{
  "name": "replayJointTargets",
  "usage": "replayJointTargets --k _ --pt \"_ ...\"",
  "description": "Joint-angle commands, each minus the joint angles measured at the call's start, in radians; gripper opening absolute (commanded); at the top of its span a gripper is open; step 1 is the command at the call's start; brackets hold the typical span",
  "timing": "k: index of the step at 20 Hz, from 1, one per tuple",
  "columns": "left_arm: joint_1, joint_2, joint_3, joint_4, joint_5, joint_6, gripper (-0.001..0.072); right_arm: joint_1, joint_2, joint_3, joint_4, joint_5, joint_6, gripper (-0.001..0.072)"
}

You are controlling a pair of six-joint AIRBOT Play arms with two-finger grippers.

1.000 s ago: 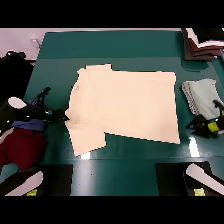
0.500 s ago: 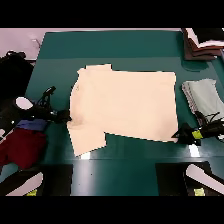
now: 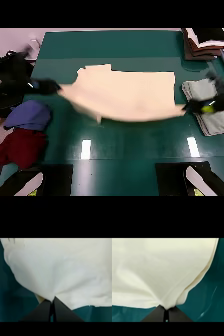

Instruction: Fold the shirts.

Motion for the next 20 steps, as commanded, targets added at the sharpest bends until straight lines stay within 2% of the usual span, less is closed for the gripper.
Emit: replayJointTargets --k 1,4,6,8,10,11,13,16,20 --pt "0.0 0.119 0.335 0.049 -0.027 -0.045 0.0023 0.024 0.126 0.402 -0.033 0.014 0.053 0.0013" --pt "0.0 0.153 0.634 0.105 -0.065 -0.063 0.0022 0.024 0.151 0.714 -0.164 0.034 0.101 0.0013" --pt "0.0 0.152 0.807 0.121 -0.099 -0.08 0.0022 0.024 0.121 0.888 -0.241 0.111 0.111 0.0013" --pt "0.0 0.152 0.911 0.155 -0.075 -0.097 0.0021 0.024 0.062 1.04 -0.288 0.213 0.113 0.0013" --pt "0.0 0.152 0.948 0.185 -0.014 -0.097 0.0021 0.024 0.002 1.139 -0.288 0.256 0.117 0.0011" --pt "0.0 0.145 0.948 0.188 -0.013 -0.096 0.002 0.024 -0.019 1.159 -0.288 0.258 0.122 0.0011" --pt "0.0 0.103 0.929 0.187 -0.104 -0.099 0.002 0.025 -0.054 1.126 -0.285 0.259 0.128 0.0011" --pt "0.0 -0.008 0.781 0.18 -0.208 -0.103 0.0022 0.025 -0.124 0.971 -0.284 0.258 0.128 0.0011" --pt "0.0 -0.2 0.531 0.125 -0.225 -0.102 0.0024 0.063 -0.292 0.808 -0.288 0.249 0.128 0.0011"
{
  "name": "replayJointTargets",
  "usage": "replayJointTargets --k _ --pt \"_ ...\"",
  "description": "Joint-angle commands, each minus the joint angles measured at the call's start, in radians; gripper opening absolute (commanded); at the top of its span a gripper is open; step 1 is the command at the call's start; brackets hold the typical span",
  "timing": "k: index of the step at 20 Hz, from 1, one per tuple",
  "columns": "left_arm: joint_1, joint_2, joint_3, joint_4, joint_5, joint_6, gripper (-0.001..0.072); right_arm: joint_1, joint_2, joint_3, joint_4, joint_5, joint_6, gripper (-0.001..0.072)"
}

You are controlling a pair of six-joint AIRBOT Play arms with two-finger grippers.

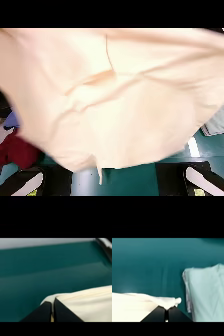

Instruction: Fold the shirts.

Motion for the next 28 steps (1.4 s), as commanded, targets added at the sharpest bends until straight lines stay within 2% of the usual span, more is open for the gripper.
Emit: replayJointTargets --k 1,6,9,12,13,15,18,23,24,25,26,27,28 --pt "0.001 -0.17 -0.207 -0.052 -0.022 0.0 0.0024 0.042 -0.147 -0.14 -0.005 -0.019 0.001 0.0011" --pt "0.001 -0.465 -0.319 -0.069 0.067 0.009 0.0024 0.123 -0.422 -0.241 -0.005 -0.126 0.001 0.0011" --pt "0.001 -0.587 -0.282 -0.091 0.183 0.034 0.0023 0.131 -0.571 -0.128 0.009 -0.163 0.002 0.0011" --pt "0.001 -0.652 -0.217 -0.095 0.197 0.035 0.0023 0.132 -0.659 -0.003 0.025 -0.175 0.002 0.0011" --pt "0.002 -0.653 -0.216 -0.094 0.192 0.047 0.0023 0.132 -0.668 0.018 0.022 -0.172 0.001 0.0011" --pt "0.002 -0.65 -0.211 -0.088 0.1 0.092 0.0024 0.127 -0.657 0.011 0.013 -0.149 -0.007 0.0011" --pt "0.001 -0.65 -0.259 -0.059 -0.025 0.097 0.0024 0.121 -0.576 -0.158 0.013 -0.169 -0.024 0.0011" --pt "0.001 -0.65 -0.451 -0.06 0.009 0.092 0.0024 0.121 -0.484 -0.472 0.017 -0.301 -0.029 0.0014" --pt "0.001 -0.65 -0.477 -0.06 0.019 0.069 0.0026 0.121 -0.484 -0.502 0.018 -0.311 -0.025 0.0014" --pt "0.001 -0.65 -0.49 -0.059 0.026 0.048 0.0169 0.121 -0.483 -0.525 0.024 -0.315 -0.024 0.0073" --pt "0.001 -0.65 -0.49 -0.06 0.028 0.039 0.0548 0.121 -0.483 -0.534 0.023 -0.315 -0.024 0.0284" --pt "0.001 -0.639 -0.49 -0.06 0.031 0.022 0.0594 0.121 -0.483 -0.528 0.024 -0.303 -0.024 0.0359" --pt "0.001 -0.612 -0.49 -0.059 0.033 0.023 0.054 0.121 -0.471 -0.517 0.021 -0.284 -0.027 0.0359"
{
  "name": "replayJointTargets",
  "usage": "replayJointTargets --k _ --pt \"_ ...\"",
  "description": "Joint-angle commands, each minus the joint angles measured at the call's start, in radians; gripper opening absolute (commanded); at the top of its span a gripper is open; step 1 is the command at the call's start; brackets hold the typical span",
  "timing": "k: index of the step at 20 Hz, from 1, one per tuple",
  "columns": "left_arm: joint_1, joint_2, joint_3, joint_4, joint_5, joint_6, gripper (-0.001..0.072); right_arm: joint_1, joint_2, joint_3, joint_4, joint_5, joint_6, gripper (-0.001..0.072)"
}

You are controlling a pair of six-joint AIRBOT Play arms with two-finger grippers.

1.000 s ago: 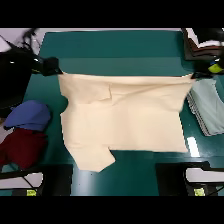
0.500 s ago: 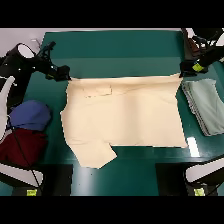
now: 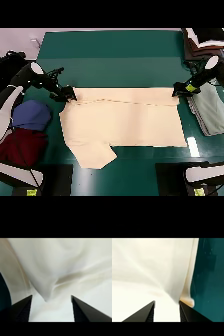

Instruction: Fold the shirts.

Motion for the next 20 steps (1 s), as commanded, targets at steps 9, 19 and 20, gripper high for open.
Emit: replayJointTargets --k 9,19,20 --pt "-0.001 0.652 -0.593 0.14 -0.061 -0.136 0.0539 -0.006 0.349 -0.199 0.006 -0.012 -0.012 0.0359" --pt "-0.232 0.824 -0.977 -0.063 0.105 -0.24 0.0539 -0.007 0.399 -0.238 0.006 -0.022 -0.012 0.0359" --pt "-0.253 0.824 -0.988 -0.063 0.12 -0.259 0.0539 -0.007 0.399 -0.238 0.005 -0.014 -0.012 0.0359"
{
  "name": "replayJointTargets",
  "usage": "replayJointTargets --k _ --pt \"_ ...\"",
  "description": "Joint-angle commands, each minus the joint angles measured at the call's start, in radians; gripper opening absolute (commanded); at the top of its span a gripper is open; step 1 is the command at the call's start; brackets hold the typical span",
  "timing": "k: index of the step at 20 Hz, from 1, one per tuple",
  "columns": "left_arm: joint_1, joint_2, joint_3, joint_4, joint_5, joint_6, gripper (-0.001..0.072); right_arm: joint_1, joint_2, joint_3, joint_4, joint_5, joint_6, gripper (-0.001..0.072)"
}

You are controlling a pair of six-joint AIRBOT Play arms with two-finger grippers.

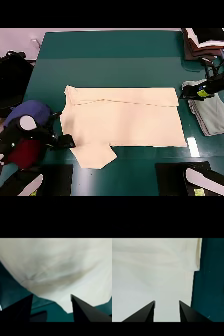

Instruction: Fold the shirts.

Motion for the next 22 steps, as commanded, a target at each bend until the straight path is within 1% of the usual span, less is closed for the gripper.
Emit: replayJointTargets --k 1,3,4,5,6,7,10,11,12,13,16,20,22 --pt "-0.092 0.013 -0.061 -0.031 0.09 -0.071 0.0539 -0.001 0.005 -0.003 0.0 0.019 0.0 0.0359" --pt "-0.106 0.013 -0.068 -0.038 0.104 -0.088 0.0538 0.0 0.005 -0.003 0.0 0.016 0.0 0.0359" --pt "-0.106 0.013 -0.063 -0.071 0.116 -0.087 0.0532 -0.001 0.005 -0.003 0.0 0.018 0.0 0.0359" --pt "-0.106 0.013 -0.052 -0.092 0.119 -0.079 0.0318 -0.002 0.006 -0.004 -0.002 0.032 0.0 0.0358" --pt "-0.106 0.013 -0.034 -0.105 0.118 -0.049 0.0122 -0.011 0.011 -0.008 -0.003 0.053 -0.01 0.0359" --pt "-0.106 0.013 -0.011 -0.103 0.111 -0.029 0.0023 -0.034 0.024 -0.024 -0.004 0.066 -0.019 0.0359" --pt "-0.106 0.013 0.055 -0.092 0.099 -0.019 0.0023 -0.18 0.081 -0.157 -0.011 0.106 -0.039 0.0364" --pt "-0.106 0.013 0.071 -0.093 0.099 -0.014 0.0023 -0.25 0.095 -0.22 -0.011 0.121 -0.053 0.0411" --pt "-0.106 0.013 0.085 -0.093 0.101 -0.011 0.0023 -0.332 0.104 -0.294 -0.008 0.132 -0.053 0.0506" --pt "-0.106 0.013 0.092 -0.092 0.102 -0.007 0.0023 -0.407 0.103 -0.361 0.0 0.148 -0.053 0.0522" --pt "-0.106 0.013 0.094 -0.092 0.101 -0.007 0.0024 -0.551 0.057 -0.53 0.035 0.16 -0.061 0.0519" --pt "-0.106 0.013 0.094 -0.092 0.097 -0.007 0.0024 -0.554 0.004 -0.644 0.11 0.121 -0.063 0.0518" --pt "-0.106 0.013 0.094 -0.092 0.098 -0.008 0.0024 -0.515 0.0 -0.663 0.133 0.087 -0.063 0.0461"
